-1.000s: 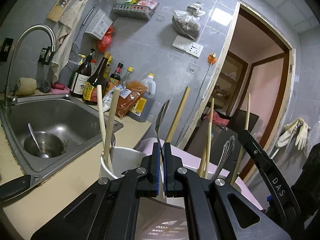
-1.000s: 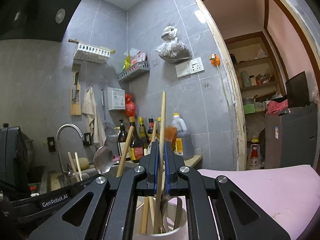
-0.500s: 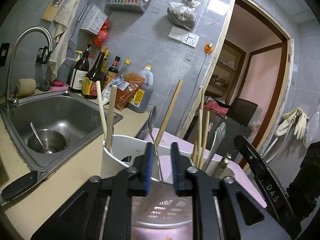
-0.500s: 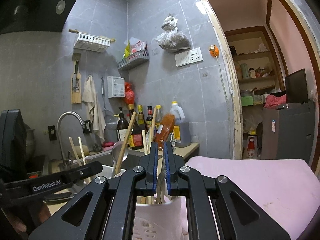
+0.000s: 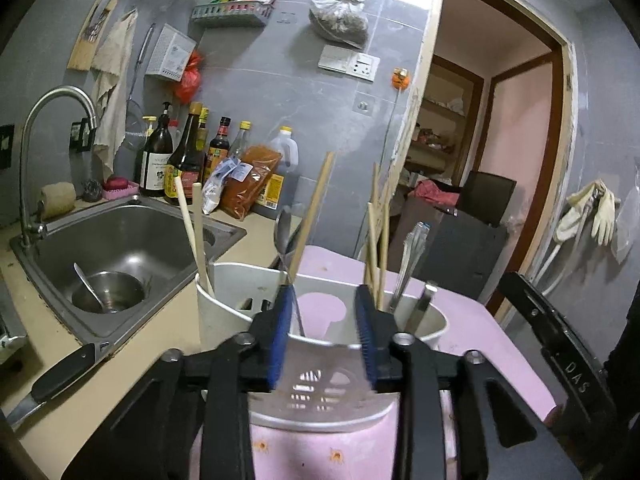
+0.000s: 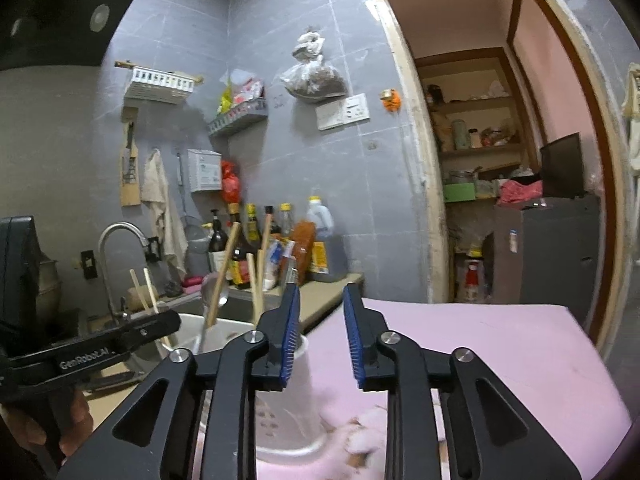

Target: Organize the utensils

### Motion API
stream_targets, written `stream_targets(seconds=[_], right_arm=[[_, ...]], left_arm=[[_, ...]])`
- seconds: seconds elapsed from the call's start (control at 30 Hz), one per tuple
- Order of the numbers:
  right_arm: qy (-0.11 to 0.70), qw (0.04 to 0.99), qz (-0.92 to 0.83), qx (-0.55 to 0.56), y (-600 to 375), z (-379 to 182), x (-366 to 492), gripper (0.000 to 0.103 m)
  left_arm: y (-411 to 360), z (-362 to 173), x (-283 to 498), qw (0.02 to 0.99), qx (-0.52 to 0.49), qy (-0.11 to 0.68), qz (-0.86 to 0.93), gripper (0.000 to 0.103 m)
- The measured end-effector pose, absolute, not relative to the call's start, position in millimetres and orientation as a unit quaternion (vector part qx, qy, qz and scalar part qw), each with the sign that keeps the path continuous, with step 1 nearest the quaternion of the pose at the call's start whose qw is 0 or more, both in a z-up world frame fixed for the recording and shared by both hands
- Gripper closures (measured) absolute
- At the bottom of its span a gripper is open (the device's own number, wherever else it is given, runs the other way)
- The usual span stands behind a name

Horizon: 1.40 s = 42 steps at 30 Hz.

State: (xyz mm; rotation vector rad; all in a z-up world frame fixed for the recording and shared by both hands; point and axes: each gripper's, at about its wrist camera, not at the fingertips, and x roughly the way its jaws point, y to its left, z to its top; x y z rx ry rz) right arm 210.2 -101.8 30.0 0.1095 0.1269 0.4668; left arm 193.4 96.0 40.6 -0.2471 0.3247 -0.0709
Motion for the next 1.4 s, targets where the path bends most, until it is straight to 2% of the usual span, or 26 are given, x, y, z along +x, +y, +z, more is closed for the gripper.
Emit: stream_targets(seconds=[0.17,0.23,0.4,0.47,0.5,0.53,0.63,0.8,0.83,0.9,1.4], right_arm=[[0.079,0.975,0.2,0.058,-123.7,31.5,196.3,0.067],[0.084,0.977,0.189,0.058,-131.4,31.7,190.6,0.062],[0.09,0.981,0.167,0.049,-145.4,34.0,175.7,0.053],[0.093,0.982,0.16,0.048,-150.1,34.3,169.4,0.044],[0.093,0.982,0.158,0.048,-151.3,34.8,167.2,0.033],[0.092,0.982,0.156,0.05,-153.3,35.2,163.6,0.027],[0.089,0.984,0.148,0.042,-155.3,36.6,152.3,0.022],[0.092,0.985,0.138,0.041,-158.5,37.1,131.5,0.008],[0.093,0.985,0.136,0.043,-159.5,36.9,127.0,0.005],[0.095,0.985,0.134,0.044,-159.7,36.9,119.6,0.001],[0.109,0.988,0.109,0.034,-164.9,27.3,76.3,0.0]], left_arm=[[85.9,40.8,185.6,0.98,-0.103,0.165,-0.041,0.063],[83.3,40.0,182.4,0.98,-0.1,0.167,-0.043,0.056],[76.4,39.7,173.8,0.98,-0.091,0.166,-0.053,0.048],[72.7,39.2,169.8,0.981,-0.087,0.165,-0.056,0.044],[71.4,38.9,167.5,0.981,-0.087,0.164,-0.058,0.04],[70.4,38.8,165.1,0.981,-0.088,0.162,-0.06,0.034],[68.5,38.4,156.4,0.981,-0.092,0.157,-0.065,0.024],[63.4,37.5,140.1,0.981,-0.085,0.157,-0.07,0.021],[63.4,37.5,136.8,0.981,-0.085,0.157,-0.071,0.014],[63.5,37.1,126.5,0.982,-0.088,0.15,-0.075,0.008],[61.5,32.7,81.4,0.983,-0.071,0.146,-0.081,0.006]])
